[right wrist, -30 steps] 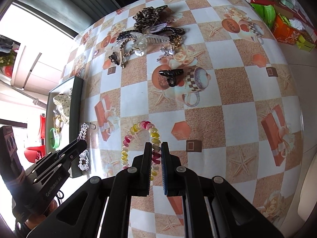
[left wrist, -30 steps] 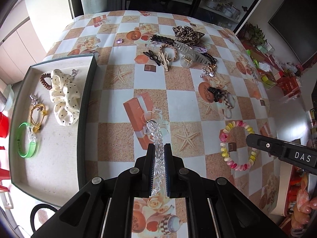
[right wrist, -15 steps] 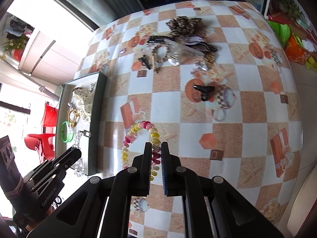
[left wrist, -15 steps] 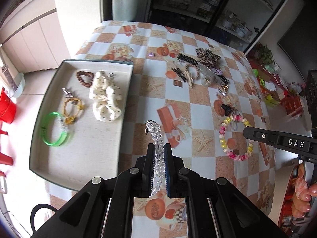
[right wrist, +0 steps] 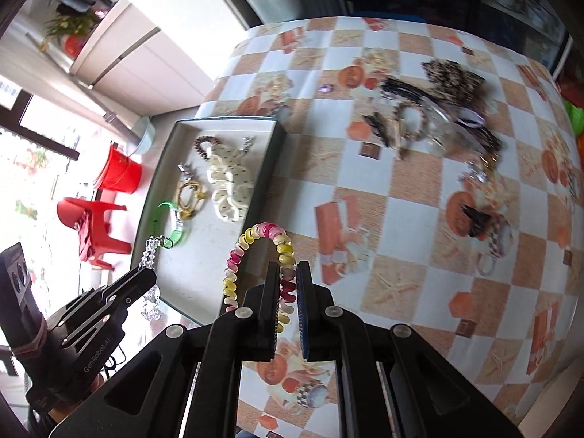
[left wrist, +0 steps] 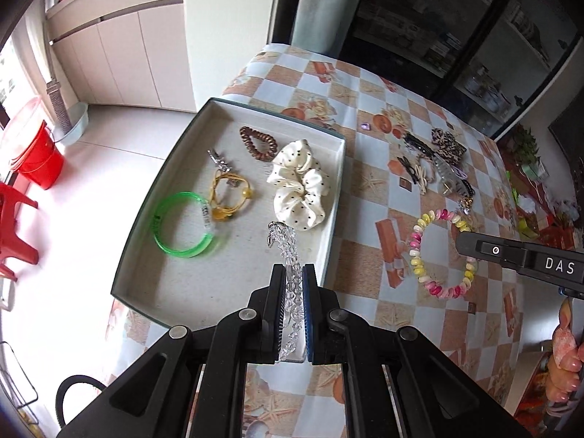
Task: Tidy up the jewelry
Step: 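Carry the chain and bracelet into the white tray and open both grippers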
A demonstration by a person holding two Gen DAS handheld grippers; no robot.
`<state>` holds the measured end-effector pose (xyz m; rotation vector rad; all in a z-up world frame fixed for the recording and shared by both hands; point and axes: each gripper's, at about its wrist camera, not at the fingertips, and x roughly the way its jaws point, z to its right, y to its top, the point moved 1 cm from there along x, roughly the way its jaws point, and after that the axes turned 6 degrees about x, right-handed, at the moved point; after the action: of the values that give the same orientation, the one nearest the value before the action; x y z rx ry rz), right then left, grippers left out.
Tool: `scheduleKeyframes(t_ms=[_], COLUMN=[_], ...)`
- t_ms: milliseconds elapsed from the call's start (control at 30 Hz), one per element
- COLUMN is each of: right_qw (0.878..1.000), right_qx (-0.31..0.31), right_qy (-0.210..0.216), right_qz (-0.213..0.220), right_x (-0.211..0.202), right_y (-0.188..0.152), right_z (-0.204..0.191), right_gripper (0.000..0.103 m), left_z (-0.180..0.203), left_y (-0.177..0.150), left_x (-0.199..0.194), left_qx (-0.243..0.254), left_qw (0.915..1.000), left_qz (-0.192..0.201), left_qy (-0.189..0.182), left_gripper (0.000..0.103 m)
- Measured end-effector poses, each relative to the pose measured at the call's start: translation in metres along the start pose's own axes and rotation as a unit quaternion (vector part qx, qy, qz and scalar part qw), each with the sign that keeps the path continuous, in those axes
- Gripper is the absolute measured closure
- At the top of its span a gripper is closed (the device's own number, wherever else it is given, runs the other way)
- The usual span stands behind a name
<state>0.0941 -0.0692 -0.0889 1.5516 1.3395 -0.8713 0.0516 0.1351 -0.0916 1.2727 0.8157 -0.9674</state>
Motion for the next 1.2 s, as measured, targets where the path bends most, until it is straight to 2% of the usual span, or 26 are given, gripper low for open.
scheduleKeyframes(t_ms=[233, 467, 1200], right_qw=[0.999, 0.997, 0.992], right_qx=[-0.039, -0.064, -0.095], right_qy=[0.013, 0.019, 0.015], right_qz=[-0.020, -0.041, -0.082], right_x=[0.023, 0.051, 0.139], right_y=[0.005, 0.007, 0.014], right_z=[-0.040, -0.067, -0.095], right_gripper=[0.093, 0.093, 0.094], left_z=[-0.032, -0.050, -0.067], left_y=[-0.004, -0.011, -0.023], left_x=[0.006, 0.028, 0.087], left_qx=[-0.021, -0.029, -0.035], left_qw=[0.9996, 0.9993, 0.9978], left_qz=[-0.003, -0.016, -0.043], left_qy=[0.016, 0.020, 0.036], left_gripper=[0.091, 0.091, 0.091])
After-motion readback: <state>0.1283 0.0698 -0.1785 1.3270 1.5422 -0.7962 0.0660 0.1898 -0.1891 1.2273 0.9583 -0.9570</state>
